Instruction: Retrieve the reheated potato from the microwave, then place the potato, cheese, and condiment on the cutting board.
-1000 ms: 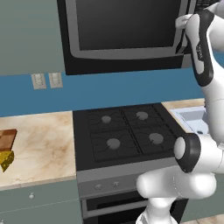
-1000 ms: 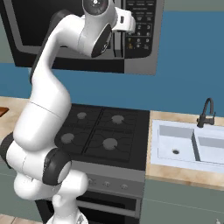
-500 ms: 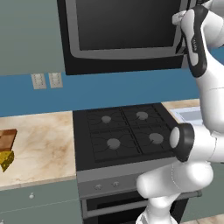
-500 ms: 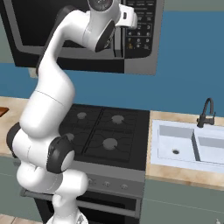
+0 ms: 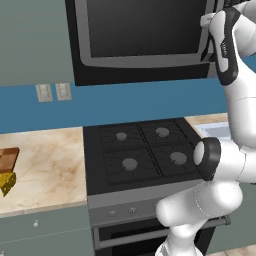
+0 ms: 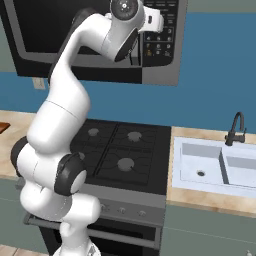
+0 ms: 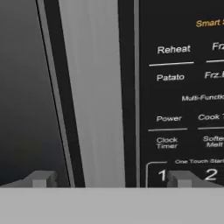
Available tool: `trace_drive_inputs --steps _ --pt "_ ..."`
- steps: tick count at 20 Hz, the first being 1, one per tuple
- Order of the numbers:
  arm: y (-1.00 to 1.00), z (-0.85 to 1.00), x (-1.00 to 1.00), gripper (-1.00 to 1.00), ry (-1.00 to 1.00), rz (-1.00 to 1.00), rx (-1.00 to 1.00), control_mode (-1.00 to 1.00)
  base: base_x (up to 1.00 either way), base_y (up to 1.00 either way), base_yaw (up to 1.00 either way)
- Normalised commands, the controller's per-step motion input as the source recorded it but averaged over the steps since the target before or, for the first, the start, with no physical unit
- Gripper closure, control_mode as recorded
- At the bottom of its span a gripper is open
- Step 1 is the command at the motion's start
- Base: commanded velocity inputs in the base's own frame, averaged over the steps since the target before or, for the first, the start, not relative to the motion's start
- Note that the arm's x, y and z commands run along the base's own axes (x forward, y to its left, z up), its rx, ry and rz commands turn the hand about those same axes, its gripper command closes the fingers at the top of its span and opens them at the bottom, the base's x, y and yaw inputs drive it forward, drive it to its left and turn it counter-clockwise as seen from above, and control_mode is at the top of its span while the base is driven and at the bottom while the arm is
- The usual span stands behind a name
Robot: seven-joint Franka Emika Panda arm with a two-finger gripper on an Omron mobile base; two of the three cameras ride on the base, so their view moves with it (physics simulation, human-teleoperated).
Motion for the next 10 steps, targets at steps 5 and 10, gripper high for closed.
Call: trace_drive_inputs --steps 5,10 --pt "-0.02 0.0 0.28 -1.0 -0.02 0.0 0.0 -1.0 0.0 0.0 0.0" --pt "0.0 0.0 0.55 -1.0 0.0 0.0 0.02 -1.0 0.0 0.0 0.0"
